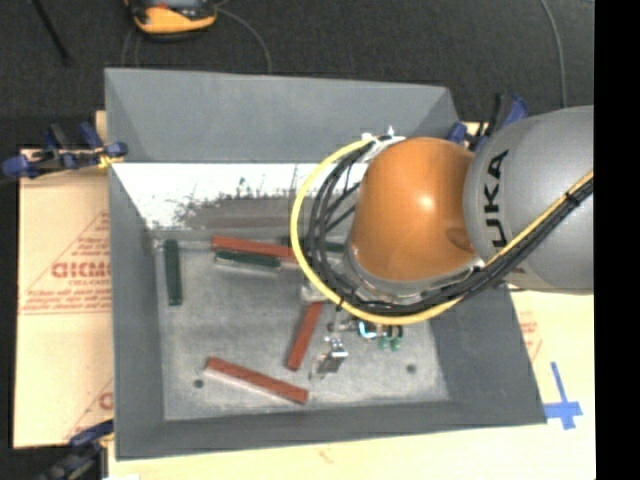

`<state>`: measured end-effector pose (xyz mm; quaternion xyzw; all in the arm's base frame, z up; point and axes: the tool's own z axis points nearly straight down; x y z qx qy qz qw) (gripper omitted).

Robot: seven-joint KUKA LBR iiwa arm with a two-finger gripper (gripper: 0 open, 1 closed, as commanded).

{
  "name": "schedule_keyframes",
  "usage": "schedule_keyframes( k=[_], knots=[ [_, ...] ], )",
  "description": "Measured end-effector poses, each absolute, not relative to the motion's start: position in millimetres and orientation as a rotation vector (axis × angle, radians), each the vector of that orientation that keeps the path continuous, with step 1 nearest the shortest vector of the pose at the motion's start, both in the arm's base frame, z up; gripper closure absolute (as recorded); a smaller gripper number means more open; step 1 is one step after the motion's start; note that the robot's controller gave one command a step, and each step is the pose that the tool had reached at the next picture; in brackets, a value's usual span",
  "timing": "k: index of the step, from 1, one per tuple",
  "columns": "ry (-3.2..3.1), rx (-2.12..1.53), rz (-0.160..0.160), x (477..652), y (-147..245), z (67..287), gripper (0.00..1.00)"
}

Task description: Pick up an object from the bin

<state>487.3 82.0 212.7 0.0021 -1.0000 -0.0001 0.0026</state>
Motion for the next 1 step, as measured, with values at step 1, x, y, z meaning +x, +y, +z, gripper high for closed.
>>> schedule_keyframes(
  k=[1],
  knots=[
    [-3.144,0.002,-0.002,489.0,81.5,216.7,0.00]
  ],
)
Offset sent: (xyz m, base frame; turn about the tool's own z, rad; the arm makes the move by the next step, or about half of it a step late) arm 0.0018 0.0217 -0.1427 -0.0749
